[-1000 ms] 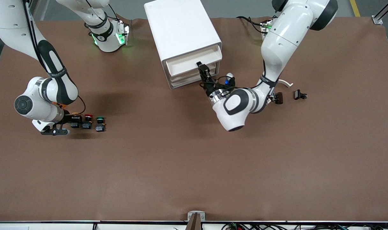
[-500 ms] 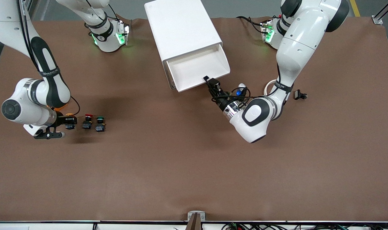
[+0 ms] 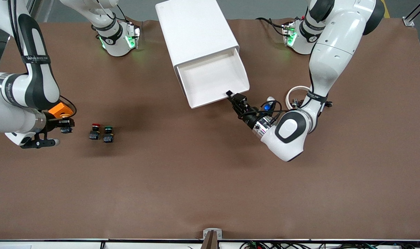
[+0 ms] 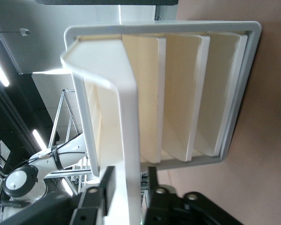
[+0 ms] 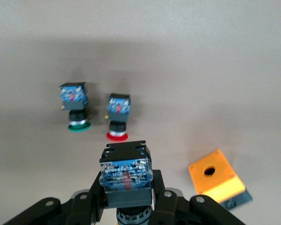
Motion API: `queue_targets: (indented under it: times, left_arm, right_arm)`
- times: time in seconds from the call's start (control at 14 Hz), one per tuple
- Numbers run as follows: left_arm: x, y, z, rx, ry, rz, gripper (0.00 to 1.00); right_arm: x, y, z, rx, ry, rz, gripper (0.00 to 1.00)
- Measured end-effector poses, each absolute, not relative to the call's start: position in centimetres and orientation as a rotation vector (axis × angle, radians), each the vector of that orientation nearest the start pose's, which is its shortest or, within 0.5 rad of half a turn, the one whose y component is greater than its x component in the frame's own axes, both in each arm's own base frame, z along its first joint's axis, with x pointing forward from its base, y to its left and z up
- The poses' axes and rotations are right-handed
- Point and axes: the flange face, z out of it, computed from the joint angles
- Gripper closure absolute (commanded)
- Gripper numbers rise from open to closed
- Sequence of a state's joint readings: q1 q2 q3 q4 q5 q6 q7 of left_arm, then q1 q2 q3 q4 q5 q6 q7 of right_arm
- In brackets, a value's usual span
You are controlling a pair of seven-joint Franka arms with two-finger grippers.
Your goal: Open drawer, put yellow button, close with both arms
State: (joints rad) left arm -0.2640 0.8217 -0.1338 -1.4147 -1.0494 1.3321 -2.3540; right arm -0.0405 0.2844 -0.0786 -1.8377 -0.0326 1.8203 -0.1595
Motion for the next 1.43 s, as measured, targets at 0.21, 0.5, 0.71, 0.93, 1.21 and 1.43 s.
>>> queue_targets:
  times: [0.21,0.5,0.71,0.93,1.21,1.43]
  left_arm:
    - [58.7,-32.3,25.8,-0.942,-1.891,1.624,0.0]
    - [62.1,-28.3,28.0,-1.045,-1.989,1.611,0.0]
    - [64.2,-23.9,28.5,-1.141,-2.063,1.602,0.0]
    - [65.4,-19.9,27.9,-1.353,-2.095,1.553,0.0]
    - [66.0,-16.1,27.3,-1.582,-2.079,1.407,0.0]
    - [65.7,-14.6,26.6,-1.703,-2.015,1.234,0.0]
  right_arm:
    - [59.0,-3.3,40.1,-3.124,0.016,0.568,0.79]
    - [58.5,3.8,46.5,-3.163,0.205,0.651,0.8]
    - [56.6,11.6,50.1,-3.212,0.406,0.658,0.8]
    - [53.3,21.3,52.8,-3.167,0.651,0.666,0.8]
    - [48.4,32.5,54.3,-3.089,0.995,0.587,0.8]
    - [45.7,39.2,54.6,-2.979,1.209,0.445,0.79]
